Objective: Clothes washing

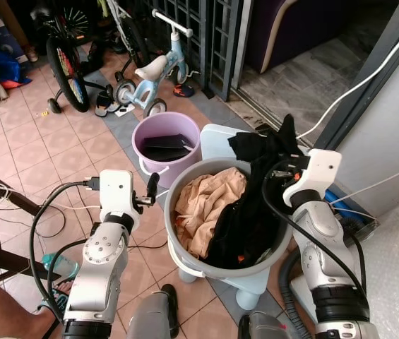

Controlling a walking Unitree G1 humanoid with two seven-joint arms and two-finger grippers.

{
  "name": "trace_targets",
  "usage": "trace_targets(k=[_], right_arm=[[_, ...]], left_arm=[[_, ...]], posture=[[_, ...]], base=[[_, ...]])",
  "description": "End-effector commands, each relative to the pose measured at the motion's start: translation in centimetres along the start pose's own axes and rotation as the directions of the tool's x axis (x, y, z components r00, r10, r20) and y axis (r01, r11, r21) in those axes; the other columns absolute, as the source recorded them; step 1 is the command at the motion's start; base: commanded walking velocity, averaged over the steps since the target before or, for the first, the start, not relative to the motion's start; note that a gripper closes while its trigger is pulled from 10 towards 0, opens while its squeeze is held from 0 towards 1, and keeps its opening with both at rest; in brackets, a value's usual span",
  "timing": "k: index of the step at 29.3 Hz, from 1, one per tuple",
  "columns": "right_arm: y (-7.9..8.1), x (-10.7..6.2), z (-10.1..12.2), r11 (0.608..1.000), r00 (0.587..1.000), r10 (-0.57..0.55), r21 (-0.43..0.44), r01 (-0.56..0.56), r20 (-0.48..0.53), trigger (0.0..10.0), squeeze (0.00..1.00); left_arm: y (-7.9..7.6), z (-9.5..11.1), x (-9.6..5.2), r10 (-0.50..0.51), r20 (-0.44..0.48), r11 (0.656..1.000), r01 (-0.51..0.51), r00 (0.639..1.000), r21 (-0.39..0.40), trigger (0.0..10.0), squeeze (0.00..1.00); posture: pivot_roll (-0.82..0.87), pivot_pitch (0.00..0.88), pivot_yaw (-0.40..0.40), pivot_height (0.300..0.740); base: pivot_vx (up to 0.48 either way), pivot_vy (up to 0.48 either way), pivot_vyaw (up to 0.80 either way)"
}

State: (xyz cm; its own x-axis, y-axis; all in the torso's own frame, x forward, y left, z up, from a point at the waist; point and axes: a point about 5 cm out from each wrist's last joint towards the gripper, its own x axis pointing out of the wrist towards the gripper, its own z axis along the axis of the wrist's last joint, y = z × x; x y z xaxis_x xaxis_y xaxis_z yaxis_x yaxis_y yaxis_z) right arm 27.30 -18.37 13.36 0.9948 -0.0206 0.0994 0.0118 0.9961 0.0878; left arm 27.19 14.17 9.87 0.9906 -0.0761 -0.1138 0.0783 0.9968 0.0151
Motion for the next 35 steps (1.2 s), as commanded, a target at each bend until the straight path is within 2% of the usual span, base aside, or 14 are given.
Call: trace_targets(k=[1,5,8,24,35], right_arm=[[0.7,-0.6,1.1,1.0,0.999,0.03,0.004,-0.03,0.022,0.0,0.0],[1.1,-2.5,0.2,0.999,0.999,0.032,-0.004,-0.032,-0.025,0.0,0.0],[1.4,-2.9,0.2,0.999,0.999,0.031,-0.006,-0.032,-0.039,0.0,0.0],[1.5,-2.2,0.9,0.999,0.998,0.03,-0.023,-0.031,-0.046,0.0,0.0],[1.6,-2.2,1.0,0.999,0.998,0.035,-0.034,-0.037,-0.049,0.0,0.0]], left_arm=[[0.0,-0.1,0.1,0.005,-0.003,1.0,-0.005,1.0,0.005,10.0,0.0],[-0.7,-0.3,0.3,-0.009,-0.008,1.0,0.009,1.0,0.009,10.0,0.0],[-0.8,-0.2,0.4,-0.02,-0.007,1.0,0.021,1.0,0.013,10.0,0.0],[-0.4,-0.1,0.6,-0.013,0.002,1.0,0.013,1.0,0.022,10.0,0.0],[-0.5,0.0,0.7,-0.021,0.017,1.0,0.02,1.0,0.015,10.0,0.0]], posture=[[-0.09,0.094,0.066,0.74],[-0.11,0.097,0.076,0.74],[-0.11,0.098,0.079,0.74],[-0.1,0.092,0.075,0.74],[-0.1,0.084,0.069,0.74]], base=[[0.0,0.0,0.0],[-0.072,0.0,0.0],[-0.286,0.0,0.0],[-0.279,0.0,0.0],[0.0,0.0,0.0]])
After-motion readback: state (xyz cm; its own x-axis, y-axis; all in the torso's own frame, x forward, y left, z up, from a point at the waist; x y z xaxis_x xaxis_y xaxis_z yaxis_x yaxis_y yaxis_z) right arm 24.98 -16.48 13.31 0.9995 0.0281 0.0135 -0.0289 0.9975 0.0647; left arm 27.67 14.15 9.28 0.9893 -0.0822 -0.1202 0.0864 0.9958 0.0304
